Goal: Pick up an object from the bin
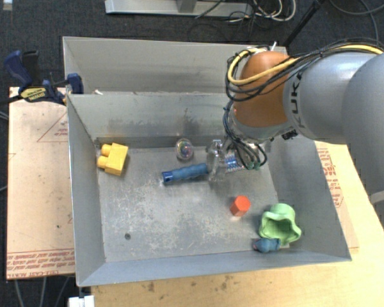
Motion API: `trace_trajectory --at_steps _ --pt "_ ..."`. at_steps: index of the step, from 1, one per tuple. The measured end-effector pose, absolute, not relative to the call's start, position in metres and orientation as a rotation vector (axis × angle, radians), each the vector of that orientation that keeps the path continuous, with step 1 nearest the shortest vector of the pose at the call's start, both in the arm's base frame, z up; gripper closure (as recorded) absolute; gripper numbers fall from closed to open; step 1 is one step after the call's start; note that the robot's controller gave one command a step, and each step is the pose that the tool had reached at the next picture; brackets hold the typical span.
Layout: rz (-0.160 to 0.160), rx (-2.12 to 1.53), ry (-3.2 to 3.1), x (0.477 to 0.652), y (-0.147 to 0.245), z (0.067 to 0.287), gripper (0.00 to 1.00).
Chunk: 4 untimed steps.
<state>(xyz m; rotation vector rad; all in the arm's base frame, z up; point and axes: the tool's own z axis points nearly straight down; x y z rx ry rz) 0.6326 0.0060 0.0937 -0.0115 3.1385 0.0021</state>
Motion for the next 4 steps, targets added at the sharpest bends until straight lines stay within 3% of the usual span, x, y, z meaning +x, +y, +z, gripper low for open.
trace_trajectory --at_steps 1,2,3,4 --pt "0.003 -0.013 3.133 0.607 0.023 0.18 1.0" --pt "0.002 -0.011 3.139 0.607 0.022 0.175 0.0" --pt "0.002 0.097 3.145 0.615 0.008 0.065 0.0" --pt "0.002 0.097 3.138 0.618 0.008 0.071 1.0"
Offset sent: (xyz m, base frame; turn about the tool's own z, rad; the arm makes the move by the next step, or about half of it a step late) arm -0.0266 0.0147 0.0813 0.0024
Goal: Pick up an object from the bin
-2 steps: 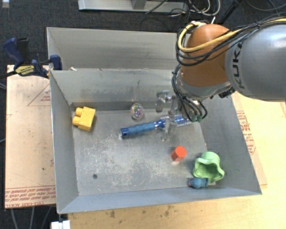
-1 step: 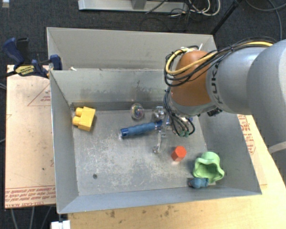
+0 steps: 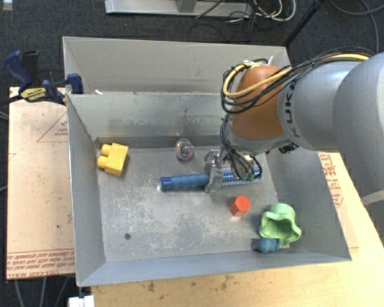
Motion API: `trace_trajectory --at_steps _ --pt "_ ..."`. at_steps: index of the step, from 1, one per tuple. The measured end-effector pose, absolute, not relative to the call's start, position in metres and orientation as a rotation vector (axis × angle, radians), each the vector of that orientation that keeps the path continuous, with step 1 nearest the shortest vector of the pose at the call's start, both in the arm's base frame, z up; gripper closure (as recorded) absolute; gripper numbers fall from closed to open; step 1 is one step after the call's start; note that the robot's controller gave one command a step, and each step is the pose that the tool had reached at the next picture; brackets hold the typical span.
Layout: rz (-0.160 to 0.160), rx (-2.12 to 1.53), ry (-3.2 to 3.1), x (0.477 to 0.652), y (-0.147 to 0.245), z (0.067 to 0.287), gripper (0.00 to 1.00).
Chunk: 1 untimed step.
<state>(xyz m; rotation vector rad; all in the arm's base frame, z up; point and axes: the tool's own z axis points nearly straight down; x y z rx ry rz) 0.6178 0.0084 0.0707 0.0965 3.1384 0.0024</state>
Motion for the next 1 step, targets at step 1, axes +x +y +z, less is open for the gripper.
trace_trajectory --at_steps 1 --pt "0.002 0.017 3.133 0.6048 0.0354 0.2121 1.0"
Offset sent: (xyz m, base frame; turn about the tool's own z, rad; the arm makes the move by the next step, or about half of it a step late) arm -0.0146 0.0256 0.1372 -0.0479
